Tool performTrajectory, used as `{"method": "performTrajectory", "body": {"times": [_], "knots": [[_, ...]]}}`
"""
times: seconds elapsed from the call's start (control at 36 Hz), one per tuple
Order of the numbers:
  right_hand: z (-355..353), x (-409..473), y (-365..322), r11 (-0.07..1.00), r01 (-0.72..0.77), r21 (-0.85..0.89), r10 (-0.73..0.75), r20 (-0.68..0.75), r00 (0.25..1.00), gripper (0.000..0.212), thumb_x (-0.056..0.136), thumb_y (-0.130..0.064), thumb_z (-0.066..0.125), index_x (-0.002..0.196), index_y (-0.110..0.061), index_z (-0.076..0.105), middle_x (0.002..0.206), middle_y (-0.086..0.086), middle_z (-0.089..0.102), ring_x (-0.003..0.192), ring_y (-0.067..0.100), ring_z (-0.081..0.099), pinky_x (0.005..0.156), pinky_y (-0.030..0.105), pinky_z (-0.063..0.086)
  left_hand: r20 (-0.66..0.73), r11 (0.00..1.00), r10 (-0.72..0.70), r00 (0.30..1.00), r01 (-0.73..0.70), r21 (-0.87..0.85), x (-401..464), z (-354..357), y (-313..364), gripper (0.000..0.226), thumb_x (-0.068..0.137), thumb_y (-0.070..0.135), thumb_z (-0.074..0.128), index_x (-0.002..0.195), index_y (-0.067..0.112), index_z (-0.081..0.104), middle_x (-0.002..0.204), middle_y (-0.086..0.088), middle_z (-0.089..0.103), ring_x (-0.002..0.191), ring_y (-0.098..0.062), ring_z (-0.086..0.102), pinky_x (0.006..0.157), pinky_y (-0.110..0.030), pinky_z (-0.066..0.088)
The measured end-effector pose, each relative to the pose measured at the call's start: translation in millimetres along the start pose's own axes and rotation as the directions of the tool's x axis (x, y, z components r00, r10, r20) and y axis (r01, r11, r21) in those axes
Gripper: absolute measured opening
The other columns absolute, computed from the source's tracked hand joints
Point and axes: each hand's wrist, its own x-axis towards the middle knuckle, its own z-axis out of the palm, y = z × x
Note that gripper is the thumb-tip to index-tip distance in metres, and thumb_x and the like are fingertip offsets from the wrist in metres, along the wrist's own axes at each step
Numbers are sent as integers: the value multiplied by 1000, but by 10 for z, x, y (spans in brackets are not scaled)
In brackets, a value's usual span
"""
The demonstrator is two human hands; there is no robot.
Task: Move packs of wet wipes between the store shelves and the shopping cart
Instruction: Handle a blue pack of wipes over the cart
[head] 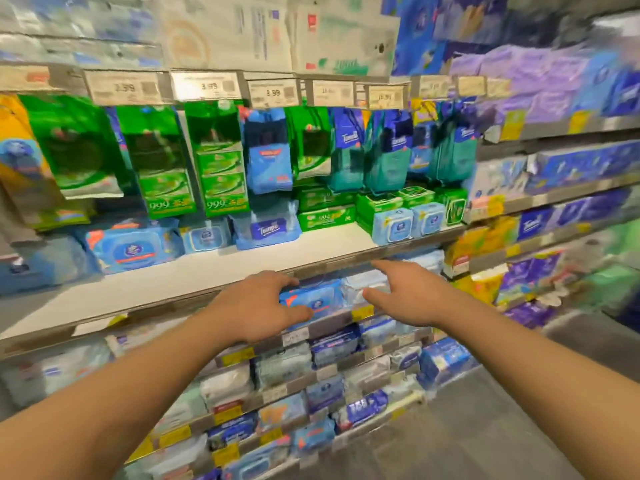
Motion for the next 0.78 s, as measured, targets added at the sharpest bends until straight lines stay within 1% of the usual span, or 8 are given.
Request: {"method": "performTrajectory", "body": {"times": [0.11, 0.19, 0.28, 0.36, 0.47, 0.56, 0.64, 0.78], "knots": [[31, 143, 262, 998, -55, 30, 56, -14, 998, 75, 101, -56, 48, 160, -18, 24, 161, 6, 38, 143, 25, 42, 110, 36, 39, -4, 997, 69, 998, -69, -27, 429, 30, 134, 70, 86, 64, 64, 147, 33, 50, 153, 3, 50, 135, -20, 50, 109, -33, 42], [20, 298, 450, 995, -100, 16, 101, -22, 995, 75, 101, -56, 48, 161, -19, 23, 159, 7, 40, 137, 26, 48, 106, 37, 42, -8, 991, 124, 992, -124, -45, 798, 60, 189, 78, 74, 73, 58, 142, 34, 54, 148, 4, 54, 129, -19, 55, 107, -34, 45], [-40, 478, 598, 987, -162, 10, 163, -55, 985, 72, 100, -55, 50, 159, -21, 27, 143, 10, 57, 117, 26, 60, 95, 37, 48, -2, 983, 164, 986, -164, -77, 1172, 90, 204, 83, 69, 76, 52, 143, 37, 52, 150, 5, 51, 133, -19, 51, 110, -36, 42], [-108, 653, 721, 978, -208, 7, 208, -76, 975, 72, 100, -55, 51, 159, -20, 28, 123, 13, 68, 100, 23, 65, 89, 41, 53, -5, 975, 211, 978, -210, -78, 1526, 109, 217, 76, 80, 74, 59, 146, 38, 47, 153, 5, 46, 137, -18, 46, 112, -34, 39], [-165, 887, 909, 967, -253, 15, 253, -107, 962, 70, 100, -52, 52, 158, -19, 30, 136, 14, 62, 120, 24, 59, 100, 39, 49, 0, 958, 273, 962, -272, -93, 1995, 146, 290, 80, 75, 75, 56, 146, 37, 48, 152, 3, 47, 138, -19, 46, 113, -36, 39], [-172, 1018, 1055, 962, -272, 36, 275, -122, 954, 70, 99, -51, 53, 158, -19, 31, 132, 10, 65, 112, 21, 61, 97, 37, 49, -1, 939, 323, 946, -321, -122, 2213, 212, 377, 78, 74, 70, 54, 145, 35, 50, 149, 4, 50, 136, -17, 46, 113, -33, 38], [-169, 1147, 1239, 955, -296, 18, 296, -129, 946, 71, 98, -53, 53, 156, -14, 35, 143, 11, 57, 129, 27, 55, 103, 44, 47, 10, 930, 351, 936, -348, -116, 2417, 278, 468, 81, 70, 69, 50, 144, 36, 49, 148, 6, 51, 135, -15, 47, 110, -33, 39], [-202, 1395, 1574, 948, -319, 10, 318, -142, 938, 68, 98, -52, 53, 150, -11, 41, 131, 15, 64, 117, 29, 61, 94, 42, 51, 9, 933, 346, 938, -344, -107, 2854, 374, 606, 76, 76, 70, 55, 145, 40, 46, 150, 10, 47, 134, -13, 45, 109, -34, 40]]}}
